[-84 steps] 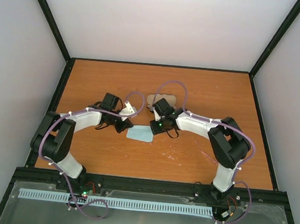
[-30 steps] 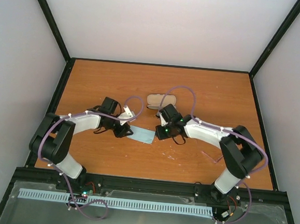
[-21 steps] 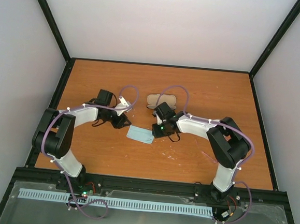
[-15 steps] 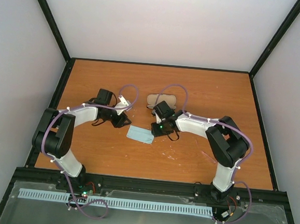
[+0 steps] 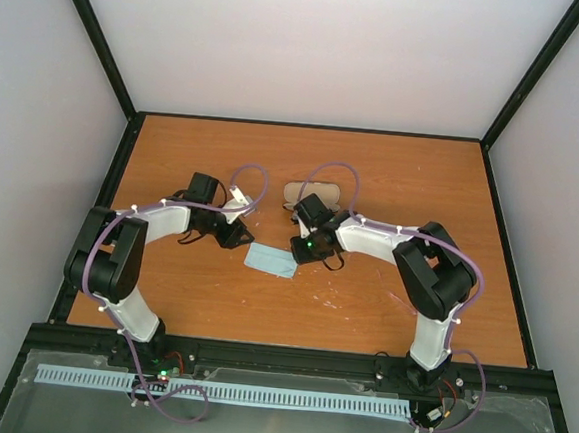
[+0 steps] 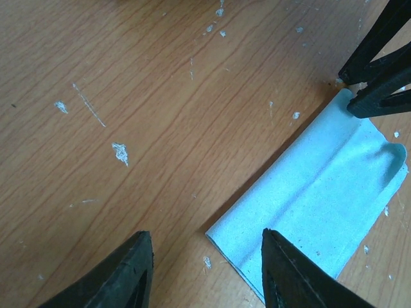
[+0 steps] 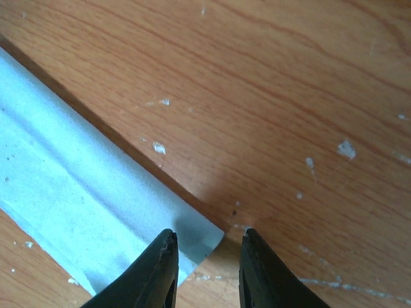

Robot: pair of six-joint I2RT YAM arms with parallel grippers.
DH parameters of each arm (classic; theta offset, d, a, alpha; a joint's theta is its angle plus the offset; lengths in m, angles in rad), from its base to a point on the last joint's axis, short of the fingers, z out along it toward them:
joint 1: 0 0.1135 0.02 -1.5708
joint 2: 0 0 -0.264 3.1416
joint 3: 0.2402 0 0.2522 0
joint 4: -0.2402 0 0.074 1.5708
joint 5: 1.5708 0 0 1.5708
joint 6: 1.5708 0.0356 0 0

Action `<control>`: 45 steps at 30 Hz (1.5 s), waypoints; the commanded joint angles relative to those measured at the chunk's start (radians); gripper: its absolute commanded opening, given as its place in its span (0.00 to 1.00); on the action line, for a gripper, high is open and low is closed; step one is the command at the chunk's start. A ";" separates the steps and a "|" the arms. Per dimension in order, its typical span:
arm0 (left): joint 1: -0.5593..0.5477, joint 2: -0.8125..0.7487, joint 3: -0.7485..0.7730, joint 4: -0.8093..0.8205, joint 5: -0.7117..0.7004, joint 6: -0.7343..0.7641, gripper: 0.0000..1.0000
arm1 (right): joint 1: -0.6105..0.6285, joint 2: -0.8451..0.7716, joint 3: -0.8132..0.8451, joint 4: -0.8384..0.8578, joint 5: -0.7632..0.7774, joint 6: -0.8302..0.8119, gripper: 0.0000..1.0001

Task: Organize the sunglasses
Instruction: Pick up the glasses cleaning cloth from the center of the board.

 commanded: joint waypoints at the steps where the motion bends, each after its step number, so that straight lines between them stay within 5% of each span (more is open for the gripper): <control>1: 0.000 0.019 0.026 0.022 0.011 -0.011 0.47 | 0.016 0.052 0.031 -0.031 0.014 -0.005 0.29; 11: 0.000 0.045 0.033 0.015 -0.014 0.018 0.51 | 0.028 0.086 0.046 -0.066 0.024 -0.009 0.03; 24: -0.001 0.114 0.049 0.007 -0.039 0.068 0.57 | 0.028 0.081 0.052 -0.070 0.051 0.000 0.03; 32: -0.012 0.117 0.028 -0.005 -0.016 0.096 0.42 | 0.028 0.074 0.055 -0.073 0.064 0.001 0.03; 45: -0.044 0.107 -0.009 -0.024 -0.009 0.131 0.44 | 0.028 0.074 0.055 -0.071 0.066 0.003 0.03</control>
